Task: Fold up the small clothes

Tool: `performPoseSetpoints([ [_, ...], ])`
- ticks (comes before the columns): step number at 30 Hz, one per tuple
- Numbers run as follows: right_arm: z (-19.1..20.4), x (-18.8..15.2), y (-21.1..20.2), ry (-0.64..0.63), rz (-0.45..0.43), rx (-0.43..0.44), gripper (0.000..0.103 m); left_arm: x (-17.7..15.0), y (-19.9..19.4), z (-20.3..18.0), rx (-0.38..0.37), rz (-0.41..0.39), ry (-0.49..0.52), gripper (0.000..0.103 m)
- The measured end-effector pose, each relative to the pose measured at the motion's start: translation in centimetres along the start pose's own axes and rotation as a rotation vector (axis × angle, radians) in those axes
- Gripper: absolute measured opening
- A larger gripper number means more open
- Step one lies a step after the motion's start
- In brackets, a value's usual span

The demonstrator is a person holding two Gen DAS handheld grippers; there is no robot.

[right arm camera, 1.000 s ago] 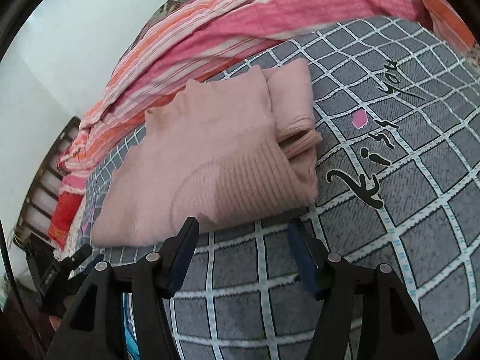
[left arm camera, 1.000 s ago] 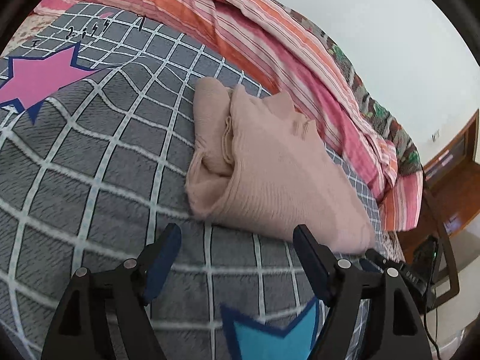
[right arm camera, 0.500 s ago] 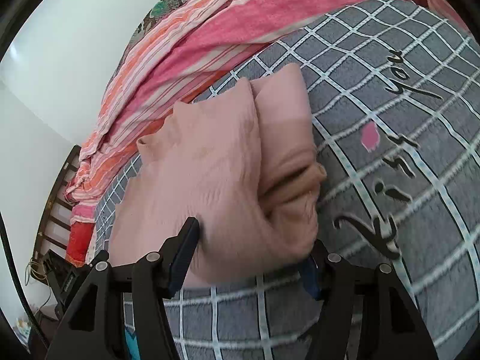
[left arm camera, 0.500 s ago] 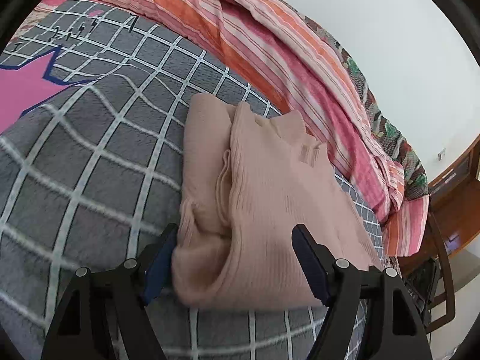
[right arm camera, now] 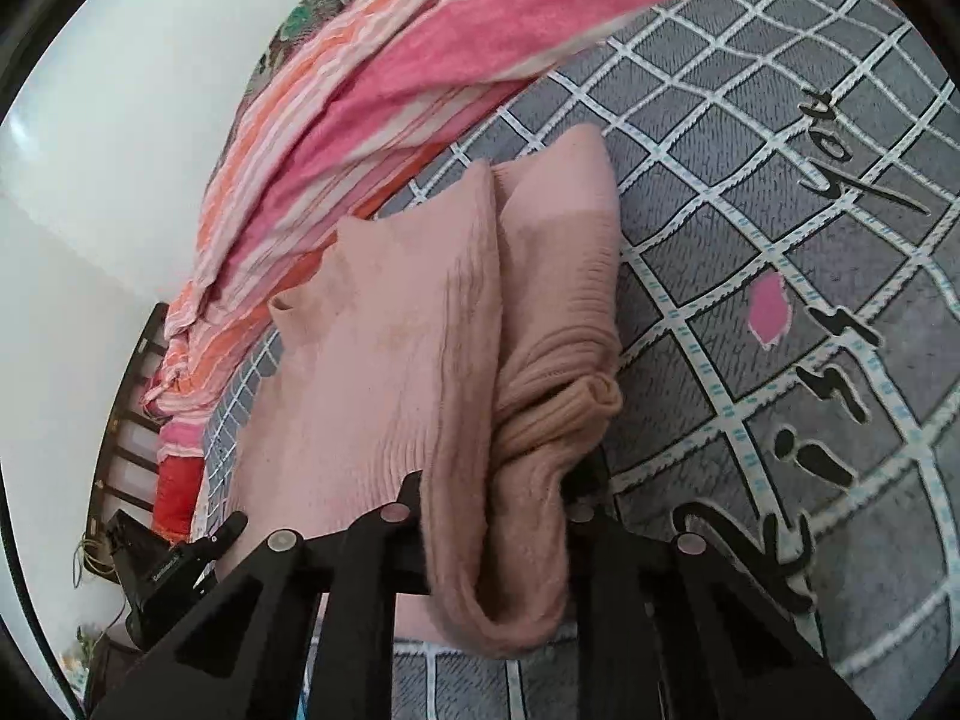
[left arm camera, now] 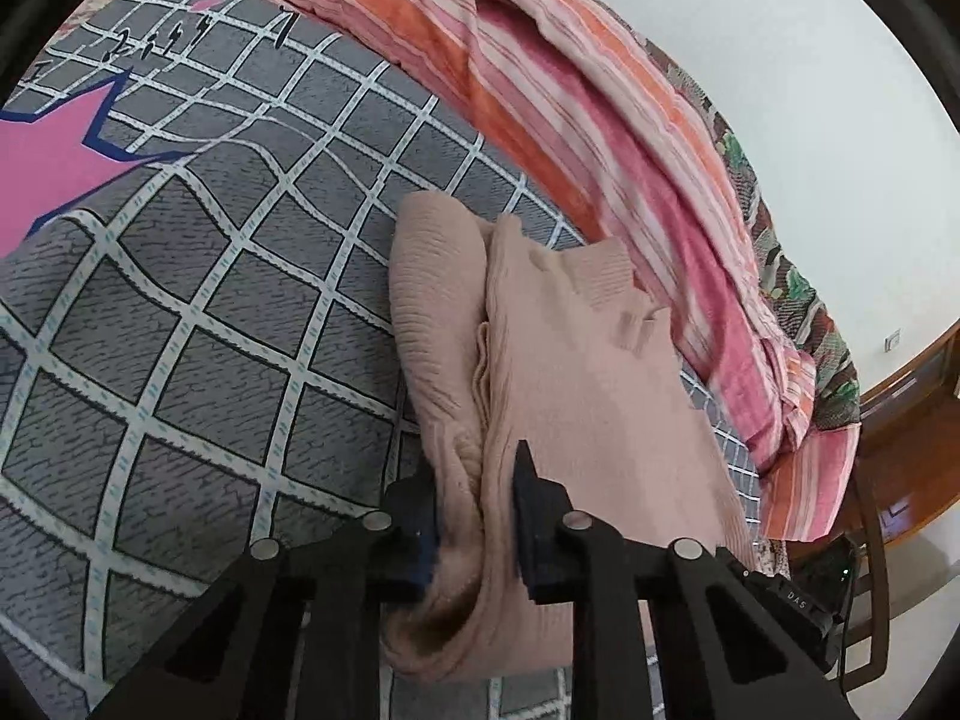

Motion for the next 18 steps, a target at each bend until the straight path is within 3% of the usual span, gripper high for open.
performPoseSetpoints([
  [3, 0.8, -0.7, -1.7, 0.015, -0.018, 0.041, 0.016, -0.3, -1.1, -0.4, -0.006, 0.001, -0.022, 0.018],
  [6, 1.2, -2.0, -3.3, 0.008, -0.02, 0.025, 0.015, -1.6, -2.8, -1.2, 0.002, -0.007, 0.008, 0.018],
  [18, -0.1, -11.9, -10.3, -0.098, 0.0, -0.043, 0.015, -11.3, -9.2, 0.9, -0.026, 0.043, 0.033, 0.02],
])
Point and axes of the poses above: each gripper's, at about its wrist camera, not at the fingertips, and y roughly the way its jaws point, z to its left, x to its top, the point moved 10 cm from there along y, roughly the way its jaws point, and after that the axes turned 6 degrees about z, right-handed, at the moved point
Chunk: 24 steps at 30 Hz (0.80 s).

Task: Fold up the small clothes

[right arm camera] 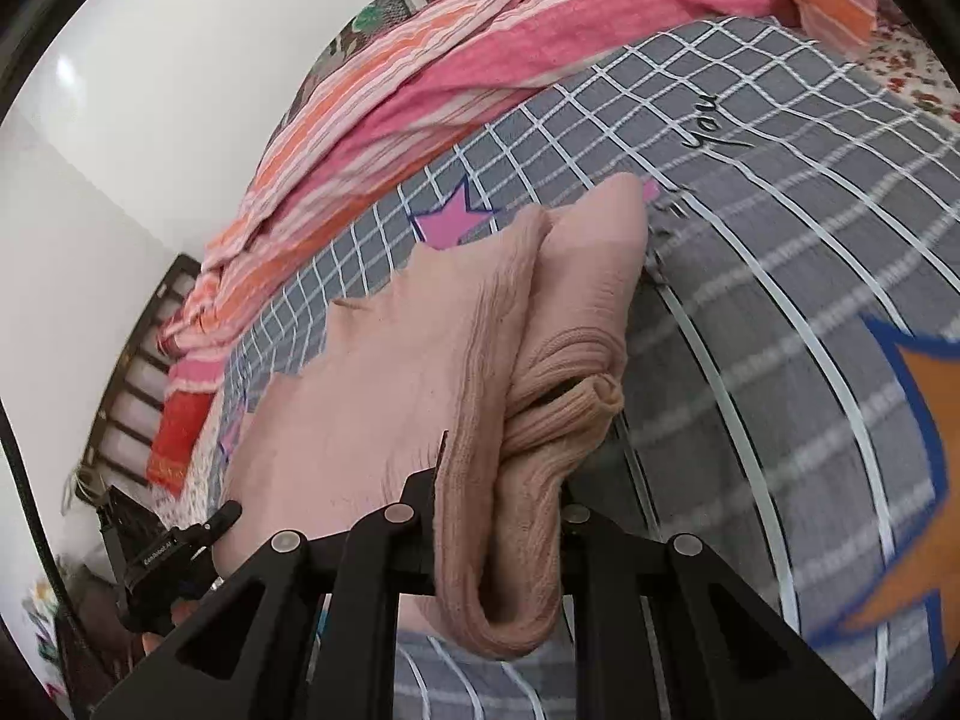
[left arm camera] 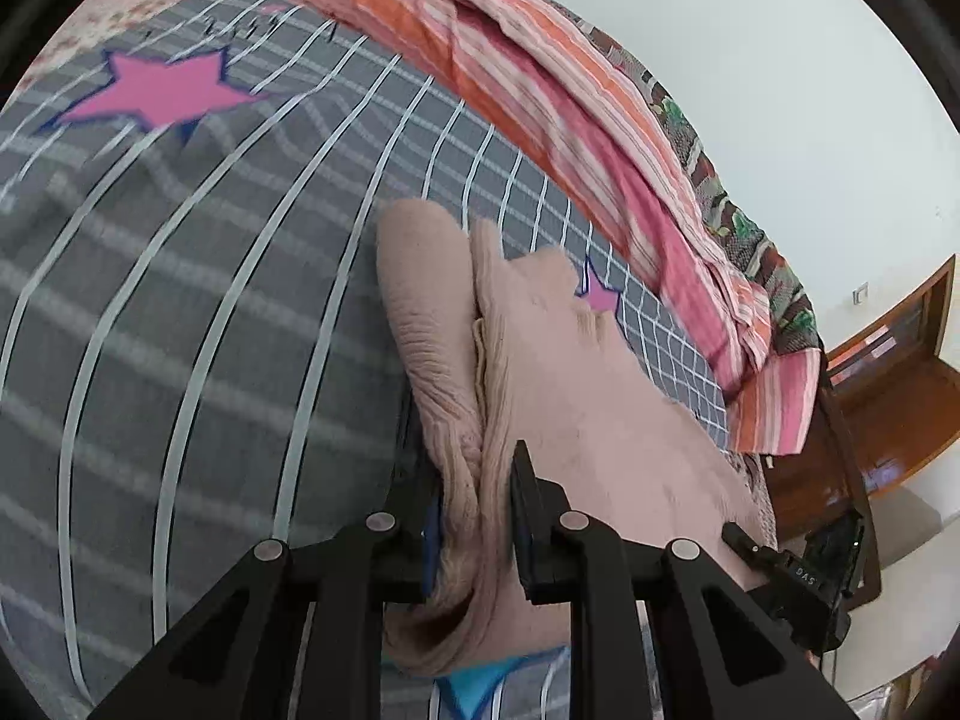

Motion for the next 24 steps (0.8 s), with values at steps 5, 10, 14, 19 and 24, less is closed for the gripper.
performPoseSetpoints([
  [5, -1.1, -1.5, -0.6, -0.069, 0.018, -0.082, 0.03, -0.4, -1.4, 1.6, 0.107, 0.01, 0.034, 0.044],
  [10, -1.1, -0.6, -3.0, -0.154, -0.045, -0.167, 0.031, 1.3, -3.6, 1.0, 0.146, -0.058, 0.11, 0.053],
  [14, 0.2, 2.1, -4.5, -0.207, -0.145, -0.222, 0.035, 3.1, -2.9, -1.4, 0.148, -0.073, 0.179, 0.055],
  [19, 1.4, 4.9, -2.9, -0.223, -0.138, -0.208, 0.036, 5.7, -0.1, -3.9, 0.196, -0.069, 0.285, 0.057],
  [24, 1.4, 7.3, 2.0, -0.241, -0.083, -0.264, 0.036, 8.0, 3.3, -3.6, 0.251, -0.044, 0.289, 0.057],
])
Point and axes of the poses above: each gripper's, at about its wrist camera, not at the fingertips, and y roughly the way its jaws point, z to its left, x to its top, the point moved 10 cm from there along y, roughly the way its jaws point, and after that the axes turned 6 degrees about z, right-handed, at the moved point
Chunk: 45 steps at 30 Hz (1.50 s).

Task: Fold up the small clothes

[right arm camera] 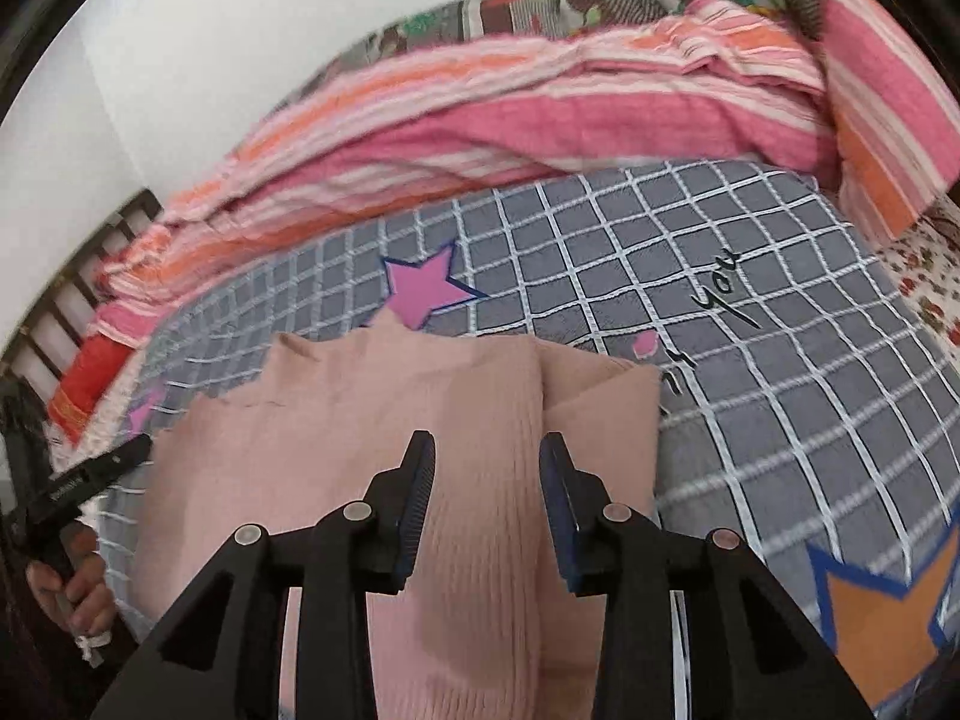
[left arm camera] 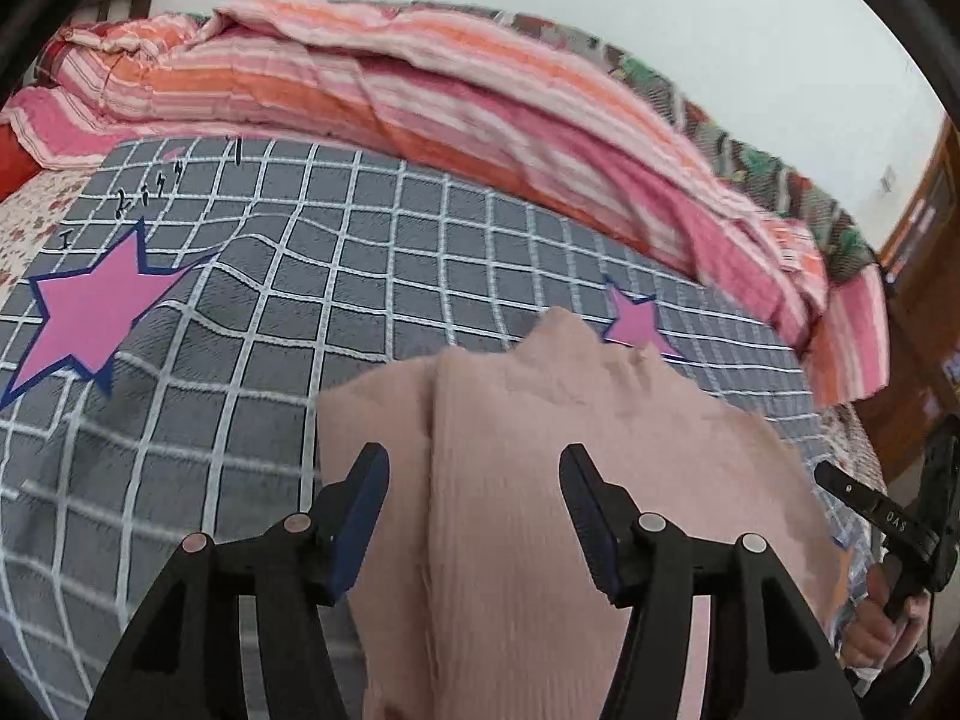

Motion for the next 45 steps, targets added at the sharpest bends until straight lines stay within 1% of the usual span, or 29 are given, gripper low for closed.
performPoseSetpoints([
  [3, -0.6, 0.5, 2.9, 0.026, 0.052, -0.037, 0.036, 0.6, 1.9, 0.6, 0.019, 0.034, -0.008, 0.056],
  [5, -0.8, 0.7, 4.1, 0.048, 0.068, -0.022, 0.035, 0.9, 2.9, 0.7, 0.041, 0.04, 0.001, 0.048],
  [6, -1.0, 0.7, 4.7, 0.058, 0.079, -0.028, 0.033, 1.0, 3.2, 0.7, 0.05, 0.041, 0.004, 0.041],
  [7, -1.2, 0.8, 5.3, 0.062, 0.094, -0.044, 0.021, 1.1, 3.6, 0.9, 0.068, 0.042, 0.004, 0.024],
  [8, -1.3, 0.9, 5.7, 0.05, 0.1, -0.067, 0.008, 1.3, 3.8, 1.1, 0.07, 0.036, -0.004, 0.012],
  [9, -1.2, 1.1, 5.7, 0.035, 0.097, -0.071, 0.006, 1.7, 3.7, 1.2, 0.035, 0.017, -0.023, 0.007],
  [10, -1.1, 1.4, 5.5, 0.028, 0.081, -0.067, 0.006, 2.2, 3.1, 1.3, -0.022, -0.014, -0.058, 0.006],
  [11, -1.0, 1.9, 4.9, 0.032, 0.037, -0.062, 0.006, 2.6, 2.6, 1.6, -0.062, -0.04, -0.097, 0.006],
  [12, -1.0, 2.4, 4.2, 0.034, -0.009, -0.048, 0.005, 2.9, 2.5, 1.9, -0.068, -0.054, -0.118, 0.005],
  [13, -0.9, 2.6, 4.1, 0.03, -0.017, -0.044, 0.005, 3.0, 2.6, 2.5, -0.046, -0.061, -0.127, 0.002],
  [15, -1.6, 2.3, 5.6, 0.037, 0.031, -0.087, 0.005, 2.8, 3.6, 3.4, 0.015, -0.044, -0.125, 0.002],
  [16, -1.9, 2.1, 6.4, 0.047, 0.059, -0.101, 0.005, 2.4, 4.2, 3.7, 0.015, -0.017, -0.13, 0.002],
  [17, -2.0, 1.8, 7.2, 0.049, 0.089, -0.114, 0.006, 2.2, 4.6, 3.7, -0.012, 0.003, -0.145, 0.002],
  [19, -1.9, 2.0, 6.9, 0.029, 0.082, -0.133, 0.007, 2.1, 4.2, 4.0, -0.05, 0.003, -0.153, 0.002],
  [21, -1.5, 2.2, 5.6, 0.025, 0.061, -0.151, 0.015, 2.3, 3.1, 4.2, -0.061, -0.02, -0.138, 0.005],
  [22, -1.2, 2.3, 5.2, 0.023, 0.053, -0.157, 0.02, 2.3, 2.4, 4.4, -0.058, -0.032, -0.122, 0.012],
  [23, -0.6, 2.4, 4.5, 0.014, 0.04, -0.158, 0.024, 2.4, 1.7, 4.8, -0.038, -0.044, -0.105, 0.023],
  [24, 0.1, 2.5, 4.1, 0.006, 0.031, -0.153, 0.027, 2.6, 1.2, 5.2, -0.005, -0.055, -0.088, 0.029],
  [25, 1.1, 2.4, 3.5, -0.005, 0.018, -0.141, 0.032, 2.6, 0.7, 5.8, 0.027, -0.069, -0.069, 0.041],
  [26, 2.3, 2.3, 3.0, -0.019, 0.006, -0.12, 0.037, 2.6, 0.2, 6.4, 0.058, -0.085, -0.047, 0.049],
  [28, 5.0, 1.9, 2.6, -0.049, -0.003, -0.057, 0.04, 2.4, -0.3, 7.8, 0.13, -0.103, -0.014, 0.051],
  [30, 8.3, 0.8, 3.1, -0.097, 0.014, 0.007, 0.042, 2.0, -0.4, 9.4, 0.19, -0.102, 0.003, 0.052],
  [32, 10.9, -0.8, 4.1, -0.155, 0.05, 0.031, 0.042, 1.7, 0.1, 11.2, 0.243, -0.093, 0.008, 0.052],
  [34, 12.5, -2.2, 5.4, -0.195, 0.084, 0.017, 0.042, 1.7, 0.6, 12.5, 0.27, -0.089, 0.001, 0.052],
  [35, 12.9, -2.9, 6.3, -0.208, 0.103, -0.001, 0.042, 1.7, 0.9, 12.9, 0.268, -0.093, 0.003, 0.052],
  [37, 13.0, -3.5, 7.4, -0.219, 0.102, -0.059, 0.042, 1.8, 1.3, 13.1, 0.264, -0.102, 0.013, 0.054],
  [40, 12.8, -3.0, 8.3, -0.192, 0.12, -0.081, 0.042, 2.0, 1.8, 12.7, 0.23, -0.101, 0.052, 0.068],
  [42, 12.6, -2.3, 9.2, -0.171, 0.153, -0.102, 0.042, 1.8, 2.1, 12.6, 0.219, -0.104, 0.064, 0.07],
  [45, 12.6, -1.4, 10.2, -0.157, 0.169, -0.13, 0.042, 1.7, 2.2, 12.2, 0.2, -0.1, 0.077, 0.076],
])
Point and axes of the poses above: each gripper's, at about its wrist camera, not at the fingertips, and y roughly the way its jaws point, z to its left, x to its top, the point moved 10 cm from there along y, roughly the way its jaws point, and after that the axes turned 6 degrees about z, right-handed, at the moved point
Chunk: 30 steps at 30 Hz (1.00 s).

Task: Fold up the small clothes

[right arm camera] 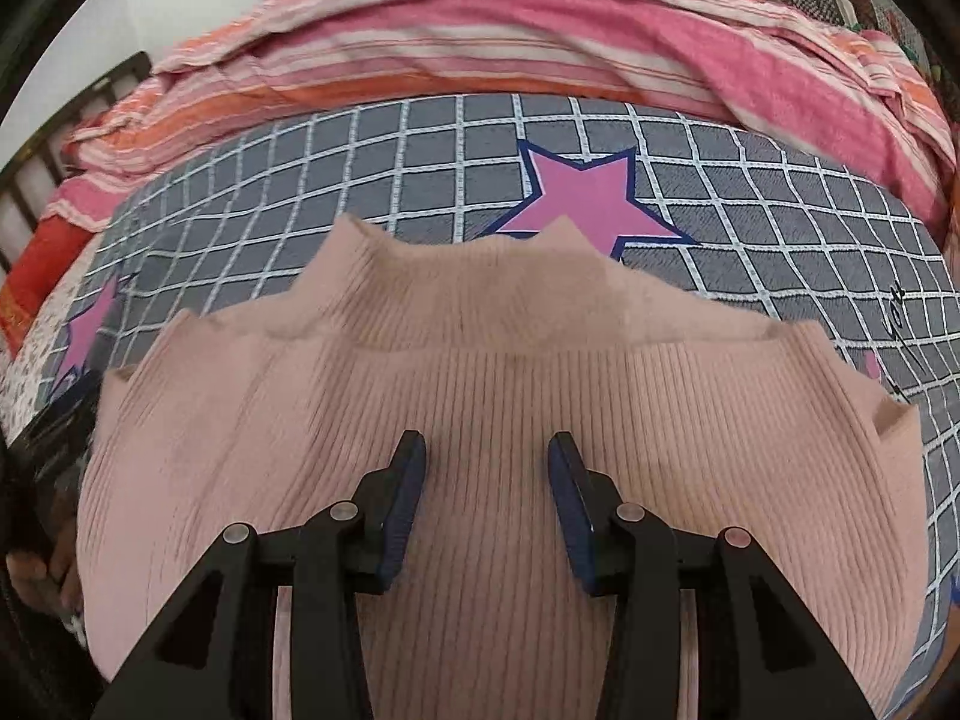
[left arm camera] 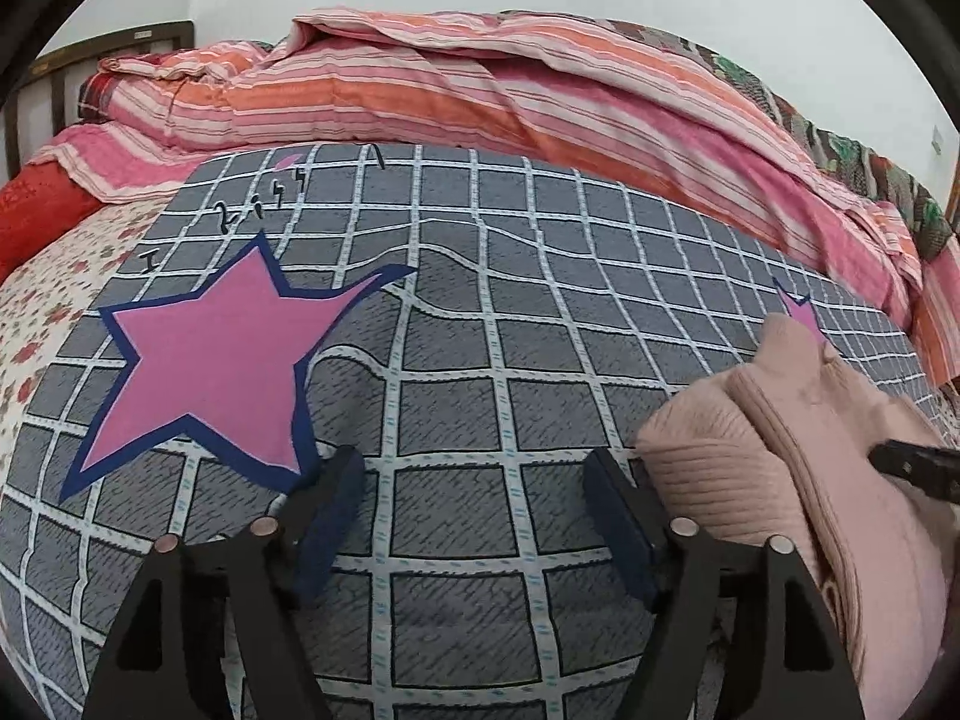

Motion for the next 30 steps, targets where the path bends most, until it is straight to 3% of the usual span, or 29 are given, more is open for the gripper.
performPoseSetpoints([
  [7, 0.0, -0.2, -0.2, 0.034, -0.021, -0.008, 0.042, 0.0, 0.0, -0.2, -0.043, -0.005, 0.0, 0.08],
  [14, 0.5, -3.3, -3.1, -0.007, -0.073, 0.01, 0.042, -0.1, -0.1, -0.3, -0.075, 0.003, -0.01, 0.081],
  [23, 1.4, -7.0, -5.9, -0.054, -0.115, -0.017, 0.042, -1.9, -3.9, -1.3, -0.316, 0.037, -0.142, 0.08],
  [30, 1.9, -9.5, -7.0, -0.11, -0.16, -0.08, 0.042, -5.4, -6.5, -4.4, -0.442, 0.064, -0.123, 0.081],
])
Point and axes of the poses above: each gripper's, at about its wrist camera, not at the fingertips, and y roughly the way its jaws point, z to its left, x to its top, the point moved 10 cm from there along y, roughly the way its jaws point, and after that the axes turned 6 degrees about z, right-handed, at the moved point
